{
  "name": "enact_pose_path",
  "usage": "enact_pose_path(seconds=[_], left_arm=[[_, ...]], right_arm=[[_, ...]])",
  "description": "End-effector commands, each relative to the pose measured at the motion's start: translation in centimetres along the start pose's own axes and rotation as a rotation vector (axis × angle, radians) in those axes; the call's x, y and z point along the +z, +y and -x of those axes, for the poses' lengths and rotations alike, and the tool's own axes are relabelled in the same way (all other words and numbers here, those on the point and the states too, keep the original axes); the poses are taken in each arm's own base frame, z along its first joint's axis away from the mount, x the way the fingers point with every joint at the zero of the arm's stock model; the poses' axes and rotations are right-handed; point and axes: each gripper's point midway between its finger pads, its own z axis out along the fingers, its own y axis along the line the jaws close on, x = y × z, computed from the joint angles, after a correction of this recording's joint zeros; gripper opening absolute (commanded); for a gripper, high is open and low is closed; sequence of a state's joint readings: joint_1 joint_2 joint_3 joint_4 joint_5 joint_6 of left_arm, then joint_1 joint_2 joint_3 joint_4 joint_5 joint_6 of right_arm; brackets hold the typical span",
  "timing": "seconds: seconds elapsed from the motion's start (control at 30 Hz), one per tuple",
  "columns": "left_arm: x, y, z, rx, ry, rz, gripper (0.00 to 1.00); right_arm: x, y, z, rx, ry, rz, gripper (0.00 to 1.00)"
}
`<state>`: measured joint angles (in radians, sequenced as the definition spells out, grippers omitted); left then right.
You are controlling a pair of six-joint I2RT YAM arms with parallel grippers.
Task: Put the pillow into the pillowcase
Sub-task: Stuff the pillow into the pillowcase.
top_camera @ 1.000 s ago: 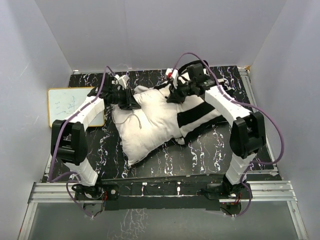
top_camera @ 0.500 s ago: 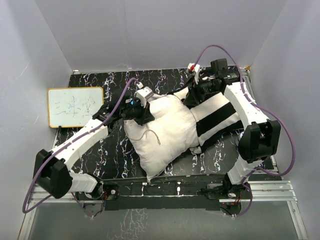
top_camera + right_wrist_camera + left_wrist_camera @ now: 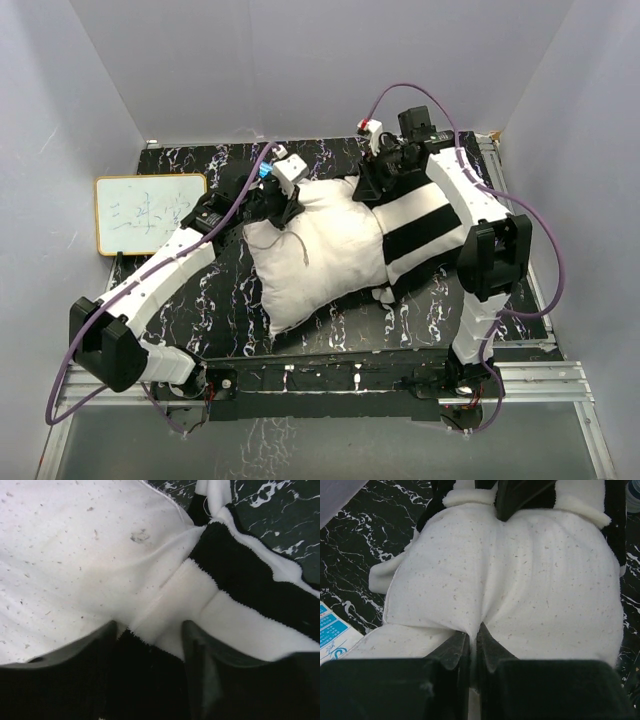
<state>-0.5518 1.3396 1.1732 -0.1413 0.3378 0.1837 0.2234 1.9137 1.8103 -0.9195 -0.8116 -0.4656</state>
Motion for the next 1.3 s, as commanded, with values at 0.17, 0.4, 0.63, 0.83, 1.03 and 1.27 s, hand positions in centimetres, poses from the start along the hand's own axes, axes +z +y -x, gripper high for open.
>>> enact_pose_path(seconds=[0.17,0.4,0.63,0.83,1.03,1.27], left_arm=[[-2.3,1.7,8.4,0.153,-0.211,0.074,0.00],[-3.9,6.4,15.2,0.228,-0.298,0.230,0.00],[-6.4,3.1,14.5,0.224,-0.385,0.133,0.00],[-2.8,-1.5,-0.9,-0.063,-0.215,-0.031,0.00],[-0.2,-4.7,-10.7,-0.230,-0.038,-0.110,0.00],[2.5,-7.9,-12.9,-0.258,0.072,-0.207,0.00]], right_arm=[[-0.7,0.8,7.2,-0.088,-0.110,-0.023,0.08],[-4.2,12.6,18.9,-0.220,-0.444,0.481,0.08],[-10.6,21.1,16.7,-0.433,-0.573,0.679,0.08],[-0.9,13.9,3.3,-0.204,-0.369,0.468,0.08],[3.5,15.7,-11.6,-0.201,-0.077,0.391,0.08],[4.1,16.8,-12.3,-0.231,-0.017,0.432,0.08]])
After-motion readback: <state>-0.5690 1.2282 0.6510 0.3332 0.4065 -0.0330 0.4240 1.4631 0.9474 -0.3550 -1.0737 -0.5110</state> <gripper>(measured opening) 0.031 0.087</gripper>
